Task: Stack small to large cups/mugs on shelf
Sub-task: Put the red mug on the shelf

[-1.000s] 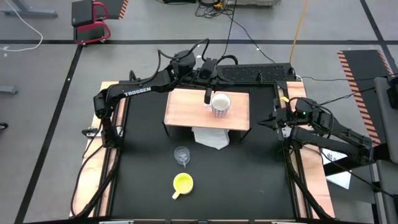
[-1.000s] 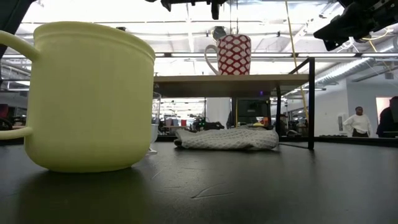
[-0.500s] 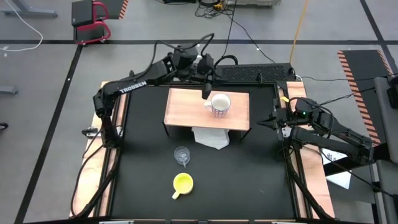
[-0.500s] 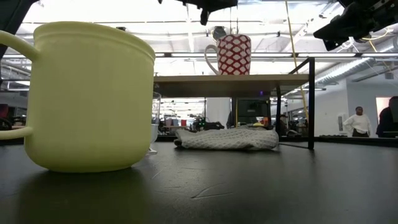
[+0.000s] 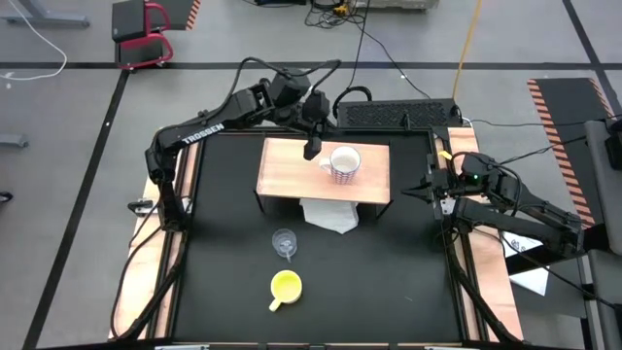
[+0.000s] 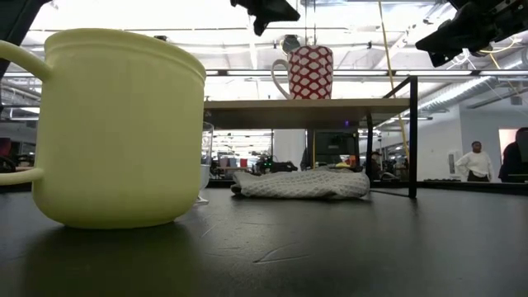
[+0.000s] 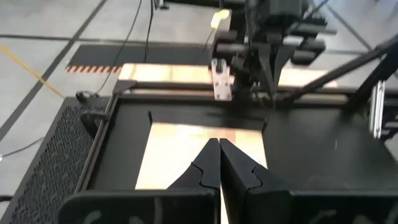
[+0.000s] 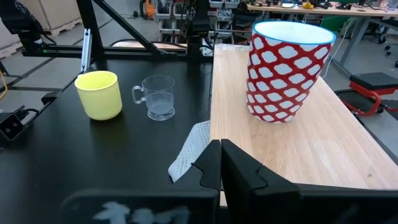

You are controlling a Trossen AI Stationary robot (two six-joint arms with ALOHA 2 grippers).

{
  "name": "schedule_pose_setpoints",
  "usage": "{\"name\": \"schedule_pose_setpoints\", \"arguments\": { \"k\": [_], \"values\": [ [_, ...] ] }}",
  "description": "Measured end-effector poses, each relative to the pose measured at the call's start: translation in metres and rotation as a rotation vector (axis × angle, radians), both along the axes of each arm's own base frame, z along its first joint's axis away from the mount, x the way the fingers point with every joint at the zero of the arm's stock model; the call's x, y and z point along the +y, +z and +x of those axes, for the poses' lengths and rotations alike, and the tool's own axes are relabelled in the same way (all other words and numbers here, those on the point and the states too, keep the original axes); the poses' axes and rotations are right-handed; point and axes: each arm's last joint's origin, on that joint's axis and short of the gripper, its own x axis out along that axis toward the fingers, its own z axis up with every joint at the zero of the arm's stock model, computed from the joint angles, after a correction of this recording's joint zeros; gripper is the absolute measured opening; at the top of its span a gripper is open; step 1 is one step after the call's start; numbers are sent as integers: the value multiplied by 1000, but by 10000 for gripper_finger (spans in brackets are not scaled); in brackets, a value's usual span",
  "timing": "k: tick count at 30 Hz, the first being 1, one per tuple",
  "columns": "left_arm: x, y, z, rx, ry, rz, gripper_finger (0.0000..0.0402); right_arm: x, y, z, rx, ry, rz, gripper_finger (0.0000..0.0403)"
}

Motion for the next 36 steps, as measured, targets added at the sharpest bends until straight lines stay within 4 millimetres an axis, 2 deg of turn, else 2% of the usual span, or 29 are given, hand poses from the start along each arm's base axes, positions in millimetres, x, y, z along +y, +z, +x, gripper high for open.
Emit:
{"name": "schedule_pose_setpoints", "arguments": {
  "k": [16, 26, 36],
  "values": [
    [-36, -20, 11, 102, -129, 137, 0, 0, 0, 0, 2, -2, 7, 0],
    [-38, -26, 7, 177, -149, 161, 0, 0, 0, 0, 4, -2, 8, 0],
    [-37, -24, 8, 161, -137, 169, 0, 0, 0, 0, 4, -2, 8, 0]
  ]
}}
